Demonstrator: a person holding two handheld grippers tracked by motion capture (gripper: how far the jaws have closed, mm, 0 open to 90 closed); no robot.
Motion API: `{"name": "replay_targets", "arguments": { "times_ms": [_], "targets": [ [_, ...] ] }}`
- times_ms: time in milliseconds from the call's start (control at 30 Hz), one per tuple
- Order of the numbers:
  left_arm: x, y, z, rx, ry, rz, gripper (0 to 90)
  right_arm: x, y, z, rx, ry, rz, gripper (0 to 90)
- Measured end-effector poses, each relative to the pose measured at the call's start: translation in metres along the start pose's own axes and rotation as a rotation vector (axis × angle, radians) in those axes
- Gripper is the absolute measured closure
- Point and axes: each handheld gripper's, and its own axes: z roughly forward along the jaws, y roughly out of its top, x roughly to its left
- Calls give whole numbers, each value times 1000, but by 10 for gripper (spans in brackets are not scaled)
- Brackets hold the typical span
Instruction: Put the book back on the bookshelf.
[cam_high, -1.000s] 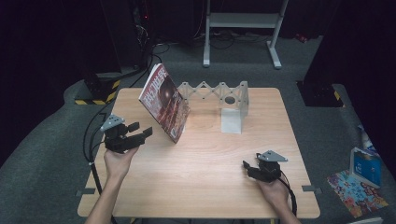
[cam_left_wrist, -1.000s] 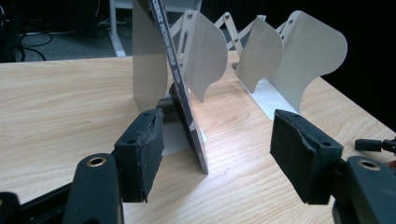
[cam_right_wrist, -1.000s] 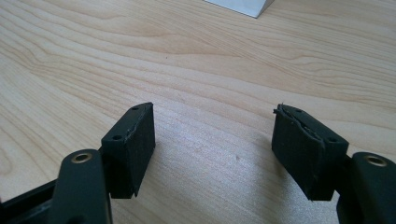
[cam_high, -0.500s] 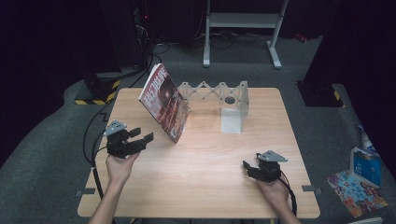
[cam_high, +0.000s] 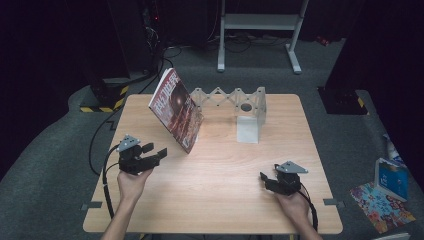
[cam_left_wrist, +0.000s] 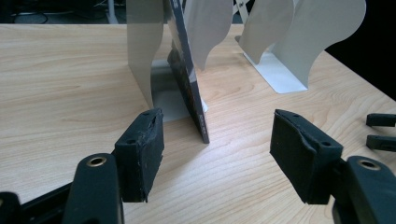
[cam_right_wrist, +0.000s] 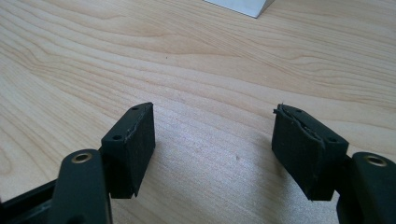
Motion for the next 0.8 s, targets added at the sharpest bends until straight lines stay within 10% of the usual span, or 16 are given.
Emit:
{"name": "replay_targets", "arguments": {
  "times_ms": [800],
  "targets": [
    [-21,-39,38,75,-13,36,343,0,0,0,0,0,0,304]
  ]
}}
